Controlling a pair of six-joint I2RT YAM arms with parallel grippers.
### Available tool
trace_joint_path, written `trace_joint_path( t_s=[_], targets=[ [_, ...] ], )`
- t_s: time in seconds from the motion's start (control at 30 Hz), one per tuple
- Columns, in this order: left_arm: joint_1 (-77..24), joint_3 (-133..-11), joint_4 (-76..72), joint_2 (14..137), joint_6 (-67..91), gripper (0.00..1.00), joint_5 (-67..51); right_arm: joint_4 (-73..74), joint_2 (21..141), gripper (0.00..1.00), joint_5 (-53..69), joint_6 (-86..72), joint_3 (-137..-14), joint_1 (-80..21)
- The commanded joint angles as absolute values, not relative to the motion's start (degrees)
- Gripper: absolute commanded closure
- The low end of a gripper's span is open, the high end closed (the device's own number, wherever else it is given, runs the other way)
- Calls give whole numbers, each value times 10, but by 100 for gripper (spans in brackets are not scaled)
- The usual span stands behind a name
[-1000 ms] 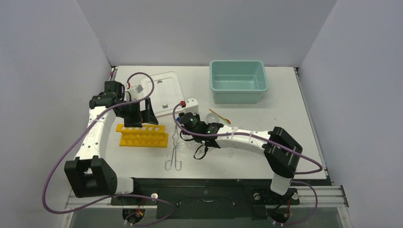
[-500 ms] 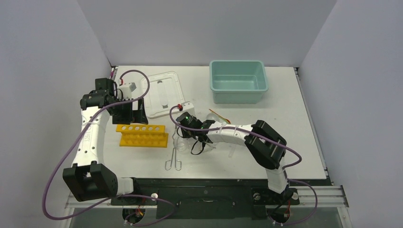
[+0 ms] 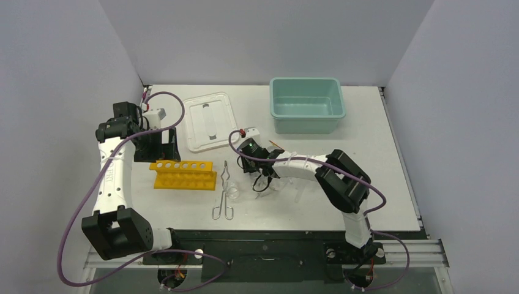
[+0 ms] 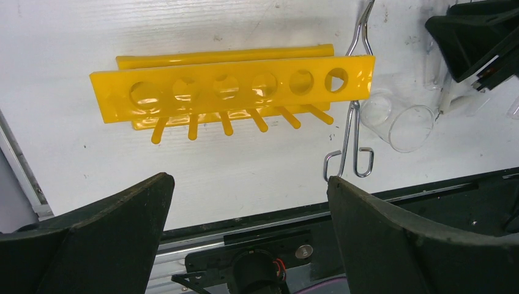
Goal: Organize the chemistry lab equipment
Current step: Pick up the test tube at the center of the board.
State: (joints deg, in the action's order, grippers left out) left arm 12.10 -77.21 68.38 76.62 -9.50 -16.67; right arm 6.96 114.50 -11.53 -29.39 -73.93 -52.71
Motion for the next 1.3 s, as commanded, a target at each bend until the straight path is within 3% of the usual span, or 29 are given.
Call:
trace_joint_path(
  t_s=[0.0, 0.17, 0.33, 0.6, 0.87, 1.0, 1.27],
  targets=[
    [123, -788, 677, 772, -101, 3, -169, 53, 1076, 69, -97, -282, -715, -497],
    [123, -781, 668, 771, -103, 3, -168, 54, 1052, 68, -71, -272, -697, -487],
    [123, -772, 659, 769, -109, 3, -164, 63, 1020, 56, -41, -258, -690, -488],
    [123, -770, 652, 769, -109, 3, -170, 156, 919, 54, -155, -309, -637, -449],
    [123, -772, 650, 758, -107, 3, -156, 242, 799, 65, -245, -394, -513, -400],
    [124, -782, 660, 752, -108, 4, -146, 243, 788, 73, -235, -437, -461, -380],
    [122, -785, 662, 743, -103, 4, -136, 227, 795, 80, -228, -453, -423, -368]
  ],
)
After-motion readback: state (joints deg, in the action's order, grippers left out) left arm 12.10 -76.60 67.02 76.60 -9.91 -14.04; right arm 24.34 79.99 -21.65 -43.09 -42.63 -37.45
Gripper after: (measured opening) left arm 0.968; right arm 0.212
